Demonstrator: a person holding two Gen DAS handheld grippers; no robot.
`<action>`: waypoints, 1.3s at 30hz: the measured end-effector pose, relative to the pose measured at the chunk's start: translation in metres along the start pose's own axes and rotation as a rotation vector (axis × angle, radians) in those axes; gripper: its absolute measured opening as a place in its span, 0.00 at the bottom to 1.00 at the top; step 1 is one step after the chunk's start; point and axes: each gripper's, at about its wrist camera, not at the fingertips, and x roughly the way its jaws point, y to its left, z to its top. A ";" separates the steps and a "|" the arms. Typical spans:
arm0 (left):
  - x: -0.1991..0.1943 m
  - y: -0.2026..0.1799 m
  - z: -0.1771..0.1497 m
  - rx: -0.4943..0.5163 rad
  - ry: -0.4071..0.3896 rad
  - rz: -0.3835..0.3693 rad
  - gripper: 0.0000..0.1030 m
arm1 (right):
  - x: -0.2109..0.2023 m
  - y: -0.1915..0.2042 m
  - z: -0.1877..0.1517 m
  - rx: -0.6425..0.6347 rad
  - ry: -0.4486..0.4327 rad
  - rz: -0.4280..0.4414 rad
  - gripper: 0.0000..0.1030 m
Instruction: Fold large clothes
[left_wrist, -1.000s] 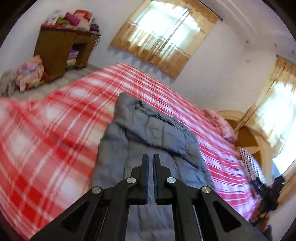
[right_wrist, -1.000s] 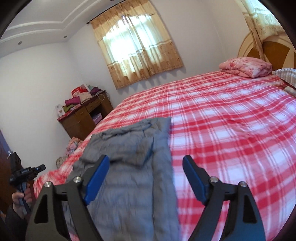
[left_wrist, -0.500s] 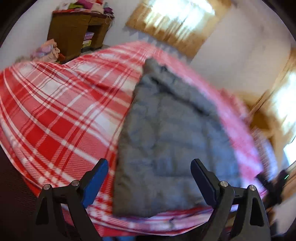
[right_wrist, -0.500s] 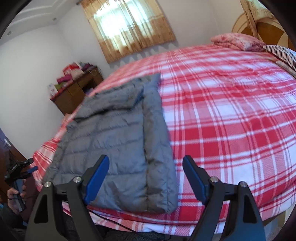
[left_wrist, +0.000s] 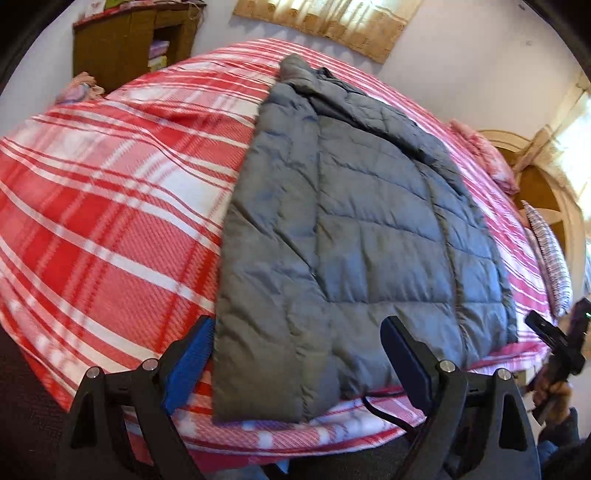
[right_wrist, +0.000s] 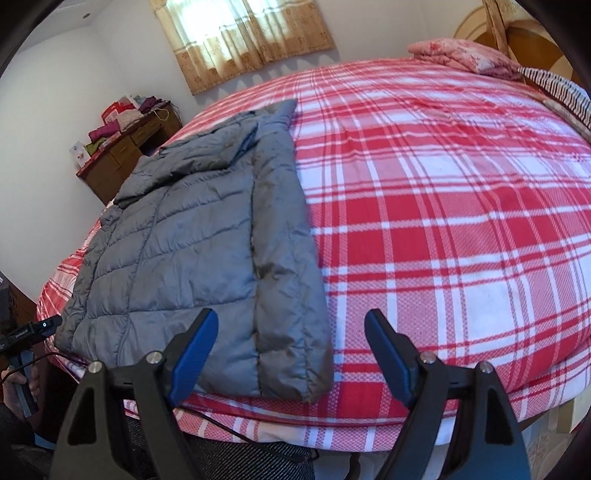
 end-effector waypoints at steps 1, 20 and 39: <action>0.000 -0.002 -0.003 0.016 0.001 0.001 0.88 | 0.001 0.000 -0.001 0.001 0.006 -0.001 0.82; 0.007 -0.004 -0.010 0.021 -0.006 -0.096 0.40 | 0.034 -0.007 -0.016 0.022 0.113 0.069 0.65; -0.109 -0.042 0.000 0.090 -0.299 -0.387 0.15 | -0.066 0.013 0.009 0.001 -0.141 0.413 0.10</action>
